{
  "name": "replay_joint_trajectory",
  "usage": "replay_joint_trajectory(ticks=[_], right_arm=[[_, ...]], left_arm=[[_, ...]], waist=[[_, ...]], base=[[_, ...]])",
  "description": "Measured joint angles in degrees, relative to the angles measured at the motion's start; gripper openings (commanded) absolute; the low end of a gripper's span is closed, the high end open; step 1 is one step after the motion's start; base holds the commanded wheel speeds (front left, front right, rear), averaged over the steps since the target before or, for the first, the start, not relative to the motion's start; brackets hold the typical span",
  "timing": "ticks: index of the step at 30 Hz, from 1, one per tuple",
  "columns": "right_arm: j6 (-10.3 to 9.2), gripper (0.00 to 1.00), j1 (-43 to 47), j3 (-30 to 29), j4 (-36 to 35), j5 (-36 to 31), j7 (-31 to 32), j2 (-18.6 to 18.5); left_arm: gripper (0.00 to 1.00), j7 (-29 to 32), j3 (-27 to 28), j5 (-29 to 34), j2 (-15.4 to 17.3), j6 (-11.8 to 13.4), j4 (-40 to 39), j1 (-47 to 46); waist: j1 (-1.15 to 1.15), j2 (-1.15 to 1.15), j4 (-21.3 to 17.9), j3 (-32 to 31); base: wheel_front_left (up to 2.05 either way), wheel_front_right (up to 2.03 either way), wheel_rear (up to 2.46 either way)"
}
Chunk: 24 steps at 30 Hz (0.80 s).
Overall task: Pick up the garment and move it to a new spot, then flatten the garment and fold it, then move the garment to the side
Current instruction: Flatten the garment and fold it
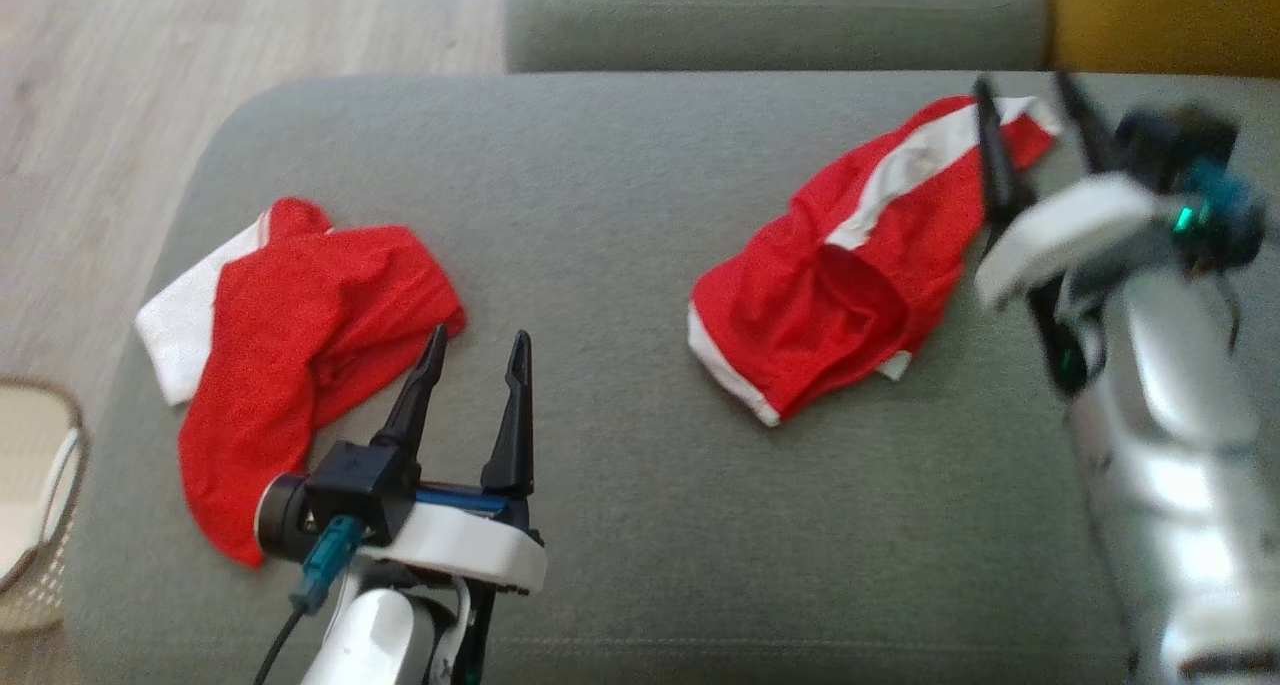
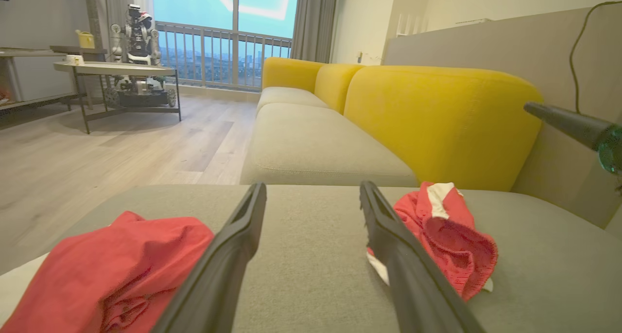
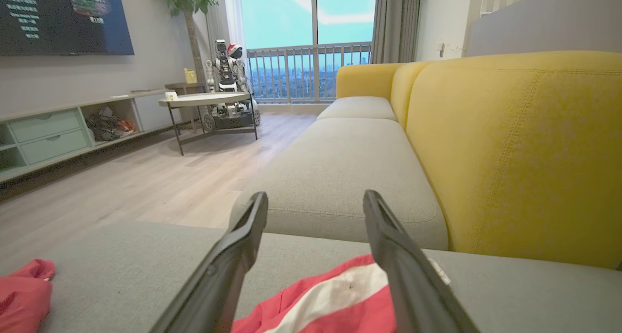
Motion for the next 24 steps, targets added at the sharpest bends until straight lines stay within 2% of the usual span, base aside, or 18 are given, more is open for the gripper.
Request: replay_joint_trajectory(ticks=[6,12,17,24], right_arm=[[0.00,1.00,18.2,1.3,-19.8,6.7,-0.4,1.4],[0.00,1.00,35.0,1.0,-35.9,7.8,-0.5,2.1],[0.00,1.00,41.8,1.8,-40.2,9.3,-0.5,2.5],[0.00,1.00,41.6,2.3,-42.3,9.4,-0.5,2.7]], left_arm=[[1.00,0.0,0.0,-0.3,0.0,0.5,-0.2,0.3],[1.00,0.0,0.7,-1.8,0.0,1.0,0.5,1.6],[1.00,0.0,2.1,-2.0,0.0,1.1,1.4,2.0],[1.00,0.0,0.5,-2.7,0.0,0.6,3.4,-0.3]], waist=[[0.00,0.00,-3.5,-2.2],[0.00,0.00,-5.9,-2.7],[0.00,0.00,-7.1,-2.1],[0.01,0.00,-9.5,-0.1]], base=[[0.00,0.00,0.00],[0.00,0.00,0.00],[0.00,0.00,0.00],[0.00,0.00,0.00]])
